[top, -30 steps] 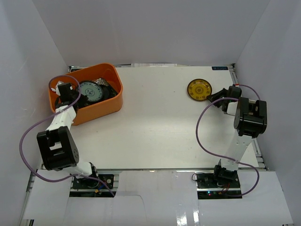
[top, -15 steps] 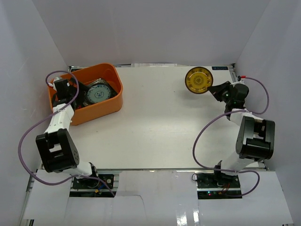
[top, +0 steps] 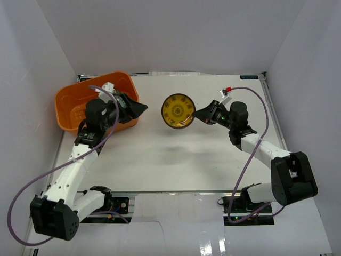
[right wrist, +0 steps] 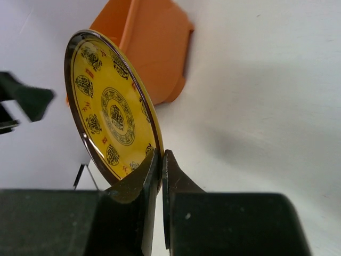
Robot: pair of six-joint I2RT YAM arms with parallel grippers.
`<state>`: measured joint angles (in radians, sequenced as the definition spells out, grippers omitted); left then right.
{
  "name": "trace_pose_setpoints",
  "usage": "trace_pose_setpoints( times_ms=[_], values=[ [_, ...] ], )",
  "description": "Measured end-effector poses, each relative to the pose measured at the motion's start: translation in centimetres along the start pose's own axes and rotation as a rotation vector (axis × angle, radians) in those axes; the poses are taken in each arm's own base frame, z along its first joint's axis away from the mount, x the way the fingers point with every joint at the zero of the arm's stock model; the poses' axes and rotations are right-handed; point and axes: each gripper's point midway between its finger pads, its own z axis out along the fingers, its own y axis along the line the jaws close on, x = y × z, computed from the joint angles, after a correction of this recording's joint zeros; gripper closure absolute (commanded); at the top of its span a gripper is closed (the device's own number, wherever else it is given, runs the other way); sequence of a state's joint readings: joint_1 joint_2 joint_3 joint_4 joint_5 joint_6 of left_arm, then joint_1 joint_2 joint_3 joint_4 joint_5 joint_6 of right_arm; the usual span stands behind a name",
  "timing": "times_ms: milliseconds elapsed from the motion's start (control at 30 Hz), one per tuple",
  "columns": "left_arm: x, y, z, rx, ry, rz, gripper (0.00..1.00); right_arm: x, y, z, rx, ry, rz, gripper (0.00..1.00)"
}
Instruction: Place the plates into the plastic bin on the countertop
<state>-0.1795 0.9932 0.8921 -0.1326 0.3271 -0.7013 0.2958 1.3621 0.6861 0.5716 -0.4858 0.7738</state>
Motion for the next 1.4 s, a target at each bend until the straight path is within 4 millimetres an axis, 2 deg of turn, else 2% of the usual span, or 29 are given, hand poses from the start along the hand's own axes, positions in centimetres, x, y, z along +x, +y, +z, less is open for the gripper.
trace_pose_setpoints(
  times_ms=[67,167,200,300,333,433,467,500,567,600,633,733,800,833,867,933,1000,1033,1100,1167,1200,1267,1300,1333,1367,1400],
  values=[
    [3.8,0.2,1.3,0.032,0.120,-0.003,0.07,1.5,2.1,0.4,-0.049,0.038,-0.017,0.92],
    [8.6,1.5,2.6,0.030,0.271,-0.022,0.11,3.5,3.7,0.8,-0.089,0.088,-0.031,0.92],
    [9.7,1.6,2.8,0.032,0.307,-0.025,0.11,4.0,4.0,0.9,-0.091,0.100,-0.033,0.92],
    [11.5,0.6,3.2,0.081,0.362,-0.006,0.24,5.2,4.6,1.1,-0.099,0.130,-0.039,0.92],
    [11.7,0.2,3.3,0.096,0.365,0.001,0.40,5.5,4.8,1.1,-0.102,0.138,-0.041,0.92],
    [11.7,-1.0,3.4,0.143,0.355,0.023,0.72,6.1,5.1,1.2,-0.109,0.151,-0.042,0.92],
    [11.6,-1.1,3.5,0.148,0.347,0.030,0.92,6.1,5.1,1.2,-0.109,0.152,-0.042,0.92],
    [11.5,-1.0,3.5,0.146,0.341,0.035,1.00,6.1,5.0,1.2,-0.103,0.151,-0.042,0.90],
    [11.6,-1.0,3.5,0.146,0.336,0.049,1.00,6.1,4.9,1.2,-0.092,0.149,-0.031,0.57],
    [11.6,-0.8,3.6,0.131,0.330,0.054,1.00,6.1,4.8,1.2,-0.090,0.150,-0.031,0.46],
    [11.3,-0.3,3.8,0.105,0.318,0.058,1.00,6.1,4.8,1.1,-0.088,0.149,-0.035,0.30],
    [9.4,1.4,4.5,0.001,0.273,0.066,1.00,6.0,4.9,0.6,-0.084,0.142,-0.075,0.12],
    [6.1,2.8,5.1,-0.052,0.216,0.030,1.00,6.0,4.9,-0.2,-0.076,0.138,-0.115,0.11],
    [3.7,4.0,5.4,-0.083,0.168,0.002,1.00,6.0,4.9,-0.6,-0.071,0.132,-0.135,0.10],
    [1.4,5.4,5.5,-0.120,0.115,-0.021,1.00,6.0,4.7,-1.1,-0.064,0.126,-0.157,0.10],
    [-3.8,9.5,4.9,-0.228,-0.011,-0.076,1.00,6.6,4.1,-2.2,-0.041,0.124,-0.191,0.10],
    [-6.8,12.8,3.8,-0.320,-0.097,-0.124,1.00,7.6,3.0,-3.1,-0.013,0.134,-0.211,0.10],
    [-8.5,15.4,3.0,-0.383,-0.144,-0.157,1.00,8.2,2.4,-3.5,0.005,0.146,-0.216,0.10],
    [-9.4,18.9,2.3,-0.466,-0.178,-0.210,1.00,9.4,1.1,-4.2,0.037,0.173,-0.218,0.10],
    [-8.9,22.4,1.8,-0.545,-0.176,-0.271,1.00,10.6,-0.1,-4.8,0.073,0.204,-0.216,0.10],
    [-8.4,24.2,1.7,-0.588,-0.166,-0.301,0.99,10.9,-0.6,-4.9,0.087,0.212,-0.218,0.10],
    [-6.7,27.0,1.6,-0.654,-0.129,-0.349,0.79,11.2,-1.0,-5.2,0.106,0.222,-0.226,0.10],
    [-5.9,27.9,1.6,-0.678,-0.110,-0.367,0.62,11.1,-1.0,-5.3,0.109,0.218,-0.231,0.10],
    [-5.1,28.5,1.6,-0.697,-0.096,-0.389,0.20,10.9,-1.0,-5.4,0.112,0.211,-0.239,0.10],
    [-4.7,28.8,1.4,-0.712,-0.083,-0.390,0.03,10.8,-1.0,-5.4,0.113,0.206,-0.246,0.10],
    [-4.4,28.8,1.3,-0.722,-0.084,-0.399,0.02,10.7,-1.0,-5.4,0.114,0.201,-0.253,0.09]
  ],
)
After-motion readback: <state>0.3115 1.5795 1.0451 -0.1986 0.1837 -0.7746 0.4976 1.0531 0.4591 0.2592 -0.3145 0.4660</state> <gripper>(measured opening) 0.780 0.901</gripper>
